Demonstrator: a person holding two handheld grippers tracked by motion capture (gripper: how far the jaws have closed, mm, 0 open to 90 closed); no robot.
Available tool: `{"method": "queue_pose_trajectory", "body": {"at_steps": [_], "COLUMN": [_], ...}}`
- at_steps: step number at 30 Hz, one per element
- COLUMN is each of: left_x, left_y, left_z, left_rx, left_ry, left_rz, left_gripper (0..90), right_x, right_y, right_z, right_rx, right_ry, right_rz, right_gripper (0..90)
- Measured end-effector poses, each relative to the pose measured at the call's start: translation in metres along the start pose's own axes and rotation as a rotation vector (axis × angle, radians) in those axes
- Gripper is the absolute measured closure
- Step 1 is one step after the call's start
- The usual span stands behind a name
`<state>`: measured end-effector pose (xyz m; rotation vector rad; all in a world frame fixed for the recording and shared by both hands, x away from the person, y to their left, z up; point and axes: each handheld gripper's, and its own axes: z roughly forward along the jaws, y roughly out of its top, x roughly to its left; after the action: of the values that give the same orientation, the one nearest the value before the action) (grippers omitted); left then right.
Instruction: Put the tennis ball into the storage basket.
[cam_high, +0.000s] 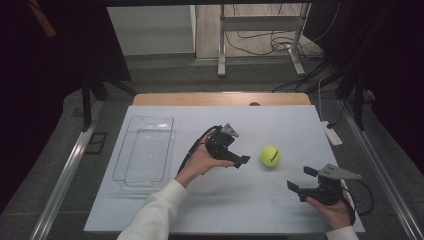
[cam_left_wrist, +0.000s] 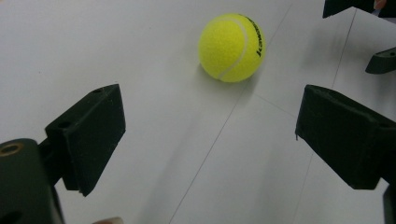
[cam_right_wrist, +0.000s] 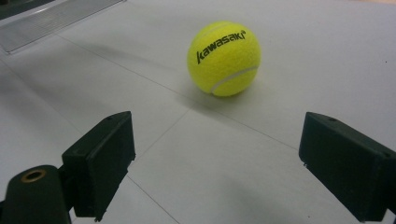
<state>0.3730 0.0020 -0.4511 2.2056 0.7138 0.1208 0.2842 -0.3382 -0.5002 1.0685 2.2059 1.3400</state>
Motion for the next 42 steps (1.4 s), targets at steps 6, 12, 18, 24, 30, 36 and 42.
{"method": "queue_pose_trajectory", "body": {"at_steps": [6,12,18,24,30,36,42], "left_x": [-0.001,0.0,0.0,0.001,0.001,0.002,0.002], "left_y": [0.004,0.007,0.012,0.016,0.02,0.025,0.029], "left_z": [0.005,0.009,0.012,0.019,0.024,0.029,0.035], "left_rx": [0.01,0.019,0.023,0.035,0.04,0.055,0.061], "left_ry": [-0.006,-0.004,-0.011,-0.017,-0.021,-0.018,-0.018], "left_rz": [0.004,0.002,0.0,0.003,0.002,0.015,0.014], "left_gripper": [9.0,9.0,9.0,9.0,8.9,8.9,8.9], "right_x": [0.0,0.0,0.0,0.0,0.001,0.0,0.0], "right_y": [0.0,0.0,0.0,-0.001,-0.001,-0.001,-0.001], "right_z": [0.0,0.0,0.0,0.001,0.001,0.0,0.0], "right_rx": [-0.001,-0.001,0.001,0.003,0.003,0.001,-0.001], "right_ry": [0.001,0.001,0.002,0.001,0.002,0.003,0.004], "right_rz": [-0.001,-0.002,-0.004,-0.005,-0.005,-0.005,-0.004], "right_gripper": [10.8,10.8,10.8,10.8,10.8,10.8,10.8]}}
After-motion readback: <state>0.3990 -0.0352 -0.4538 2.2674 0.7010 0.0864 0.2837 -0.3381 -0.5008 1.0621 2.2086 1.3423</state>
